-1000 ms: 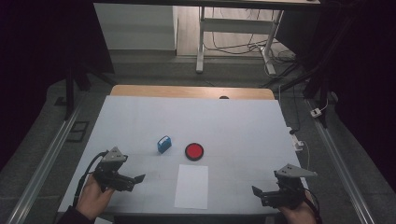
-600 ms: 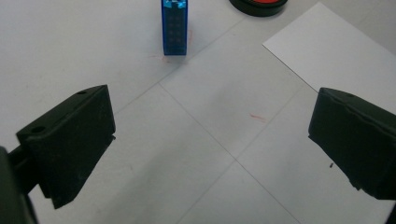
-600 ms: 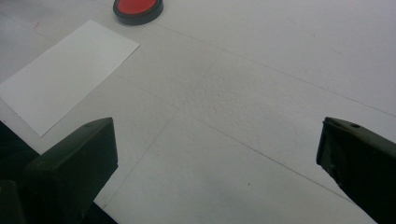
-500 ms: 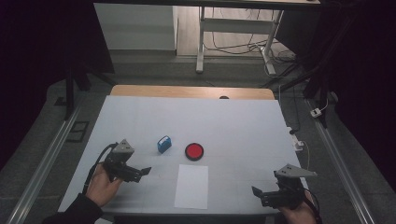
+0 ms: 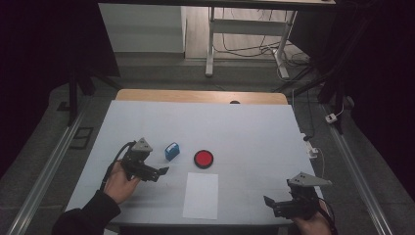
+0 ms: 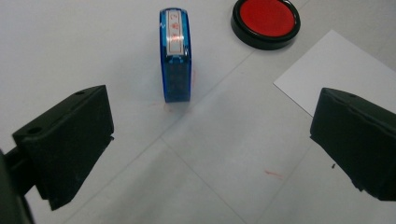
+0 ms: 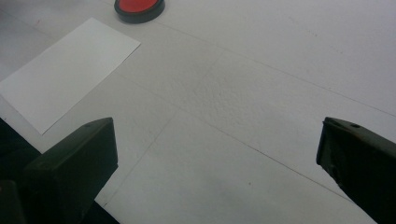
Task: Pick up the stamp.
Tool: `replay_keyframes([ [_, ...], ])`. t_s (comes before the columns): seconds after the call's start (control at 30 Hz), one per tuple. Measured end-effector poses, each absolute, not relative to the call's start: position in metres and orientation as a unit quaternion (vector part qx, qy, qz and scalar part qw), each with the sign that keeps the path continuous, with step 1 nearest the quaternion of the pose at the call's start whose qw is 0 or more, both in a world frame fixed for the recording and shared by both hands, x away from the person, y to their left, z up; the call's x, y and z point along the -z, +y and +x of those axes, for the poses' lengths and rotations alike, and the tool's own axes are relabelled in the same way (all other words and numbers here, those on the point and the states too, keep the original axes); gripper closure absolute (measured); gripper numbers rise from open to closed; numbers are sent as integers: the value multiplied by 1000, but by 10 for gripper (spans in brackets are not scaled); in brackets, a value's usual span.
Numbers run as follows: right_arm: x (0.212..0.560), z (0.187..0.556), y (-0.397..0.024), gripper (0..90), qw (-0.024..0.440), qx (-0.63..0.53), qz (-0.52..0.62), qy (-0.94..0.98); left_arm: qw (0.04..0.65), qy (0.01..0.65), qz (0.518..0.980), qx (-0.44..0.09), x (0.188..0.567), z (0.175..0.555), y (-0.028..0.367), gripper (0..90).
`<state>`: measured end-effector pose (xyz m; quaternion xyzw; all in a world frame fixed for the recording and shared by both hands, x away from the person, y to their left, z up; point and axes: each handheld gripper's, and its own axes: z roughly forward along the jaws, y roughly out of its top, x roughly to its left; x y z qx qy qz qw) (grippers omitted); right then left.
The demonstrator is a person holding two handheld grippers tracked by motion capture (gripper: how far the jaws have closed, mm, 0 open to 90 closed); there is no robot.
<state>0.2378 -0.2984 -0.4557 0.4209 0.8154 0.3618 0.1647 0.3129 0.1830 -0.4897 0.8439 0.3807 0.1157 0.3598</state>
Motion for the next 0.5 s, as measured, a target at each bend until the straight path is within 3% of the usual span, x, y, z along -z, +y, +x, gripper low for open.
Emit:
replay_keyframes([
  [0.5, 456, 238, -298, 0, 164, -362, 420, 816, 342, 367, 856, -130, 493, 339, 162, 2],
])
